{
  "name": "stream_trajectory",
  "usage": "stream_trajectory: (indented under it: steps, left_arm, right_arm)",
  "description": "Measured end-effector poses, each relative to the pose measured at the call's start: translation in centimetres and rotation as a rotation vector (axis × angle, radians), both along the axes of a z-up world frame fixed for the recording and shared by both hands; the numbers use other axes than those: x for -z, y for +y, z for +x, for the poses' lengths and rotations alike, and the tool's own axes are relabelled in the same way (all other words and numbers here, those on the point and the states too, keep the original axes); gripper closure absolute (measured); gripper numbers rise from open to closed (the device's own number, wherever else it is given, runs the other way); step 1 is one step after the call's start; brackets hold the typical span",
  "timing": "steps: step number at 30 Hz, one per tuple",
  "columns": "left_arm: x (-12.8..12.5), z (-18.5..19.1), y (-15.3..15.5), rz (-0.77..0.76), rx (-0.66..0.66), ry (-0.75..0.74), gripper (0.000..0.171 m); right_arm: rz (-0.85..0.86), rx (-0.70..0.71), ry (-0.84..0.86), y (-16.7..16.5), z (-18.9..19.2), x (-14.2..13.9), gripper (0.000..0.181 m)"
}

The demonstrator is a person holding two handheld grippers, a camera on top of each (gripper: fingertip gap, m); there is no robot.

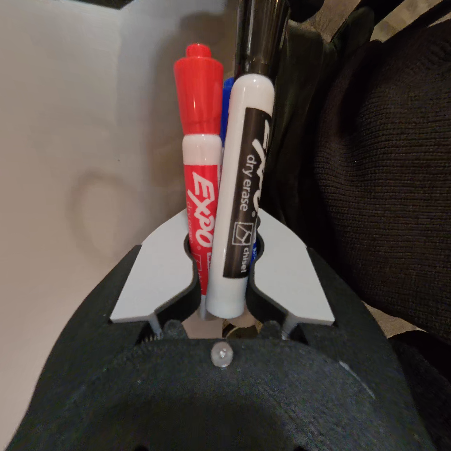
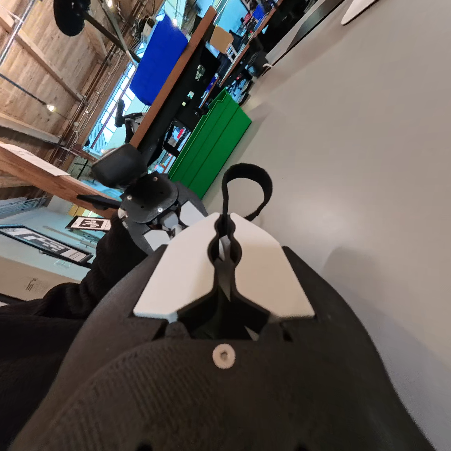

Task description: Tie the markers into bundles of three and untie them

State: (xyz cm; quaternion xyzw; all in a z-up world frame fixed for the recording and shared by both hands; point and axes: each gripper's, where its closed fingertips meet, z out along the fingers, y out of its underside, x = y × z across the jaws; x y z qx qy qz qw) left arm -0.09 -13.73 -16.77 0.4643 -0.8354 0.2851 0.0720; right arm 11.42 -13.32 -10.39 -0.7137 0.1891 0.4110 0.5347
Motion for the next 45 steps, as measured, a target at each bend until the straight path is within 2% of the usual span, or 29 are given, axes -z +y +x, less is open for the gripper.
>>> stream_trajectory:
  steps: [6,12,17,21,28,32,45]
  left_arm:
    - [-0.9,0.4,2.7,-0.01,-0.12,-0.043,0.127]
    - [-1.5,2.3,5.1,0.011,-0.265,-0.11,0.126]
    - [-2.3,3.8,5.2,0.005,-0.304,-0.191,0.126]
    - [-2.1,4.8,5.2,-0.003,-0.365,-0.188,0.126]
    - [-2.1,6.2,5.1,-0.037,-0.474,-0.184,0.126]
    - [-1.8,6.9,5.1,-0.033,-0.519,-0.183,0.126]
    - [0.7,6.9,4.0,0.041,-0.514,-0.104,0.126]
  right_arm:
    - [-0.045,0.143,0.039,-0.3,2.1,0.9,0.178]
    - [0.04,0.398,0.159,-1.2,2.4,0.0,0.179]
    - [0.011,0.354,0.152,0.4,-2.3,0.8,0.179]
    - [-0.019,0.349,0.189,2.1,-4.0,1.8,0.178]
    - [0.001,0.297,0.331,3.0,-4.6,2.0,0.178]
    - [-0.005,0.284,0.355,3.0,-4.5,2.1,0.179]
    - [-0.141,0.276,0.335,2.7,-4.1,4.0,0.179]
